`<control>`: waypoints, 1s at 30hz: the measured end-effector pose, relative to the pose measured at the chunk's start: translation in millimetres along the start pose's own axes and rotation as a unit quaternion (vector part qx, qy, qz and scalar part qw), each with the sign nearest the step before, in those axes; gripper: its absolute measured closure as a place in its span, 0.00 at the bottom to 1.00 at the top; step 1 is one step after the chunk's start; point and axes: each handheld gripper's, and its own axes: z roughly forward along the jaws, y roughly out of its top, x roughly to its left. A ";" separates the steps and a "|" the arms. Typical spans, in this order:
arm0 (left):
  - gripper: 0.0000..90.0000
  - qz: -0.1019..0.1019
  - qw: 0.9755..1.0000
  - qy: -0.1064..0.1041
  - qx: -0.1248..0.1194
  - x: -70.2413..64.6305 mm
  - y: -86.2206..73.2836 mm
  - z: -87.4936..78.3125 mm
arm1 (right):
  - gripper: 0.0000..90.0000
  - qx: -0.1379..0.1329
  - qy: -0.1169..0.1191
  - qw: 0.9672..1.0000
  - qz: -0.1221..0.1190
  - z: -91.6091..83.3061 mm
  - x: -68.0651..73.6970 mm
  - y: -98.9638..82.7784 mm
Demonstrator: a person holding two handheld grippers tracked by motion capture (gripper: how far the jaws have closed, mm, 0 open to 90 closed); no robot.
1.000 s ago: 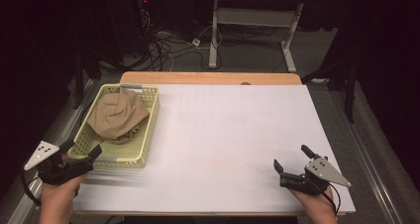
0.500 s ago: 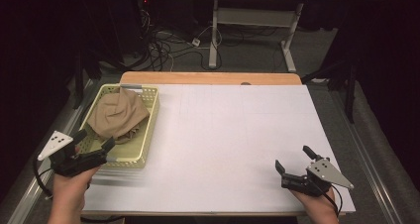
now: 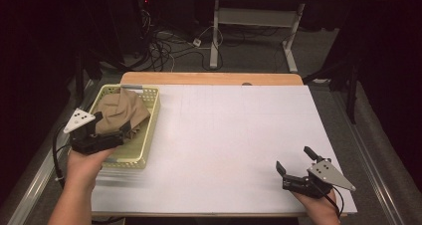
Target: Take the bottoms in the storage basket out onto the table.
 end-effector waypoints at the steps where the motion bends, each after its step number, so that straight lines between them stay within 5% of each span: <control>1: 0.00 -0.002 1.000 -0.002 0.000 0.0 2.6 2.3 | 0.00 0.000 0.000 1.000 0.000 -0.1 0.2 -0.1; 8: 0.00 -0.013 0.999 0.011 0.040 13.1 23.7 22.8 | 0.00 -0.004 -0.001 1.000 0.002 -1.2 0.0 0.6; 17: 0.00 -0.041 0.994 0.035 0.091 44.1 34.2 51.3 | 0.00 0.000 0.002 1.000 0.000 0.6 0.3 -0.4; 23: 0.00 -0.043 0.987 0.056 0.144 58.0 32.5 76.6 | 0.00 -0.002 0.004 1.000 0.000 -0.5 2.1 0.0; 25: 0.00 -0.025 0.983 0.068 0.166 59.7 30.5 86.5 | 0.00 -0.004 0.003 1.000 0.000 -0.6 2.1 -0.1; 30: 0.00 -0.041 0.974 0.088 0.206 67.7 21.8 107.6 | 0.00 -0.007 0.003 1.000 -0.001 0.5 2.7 0.6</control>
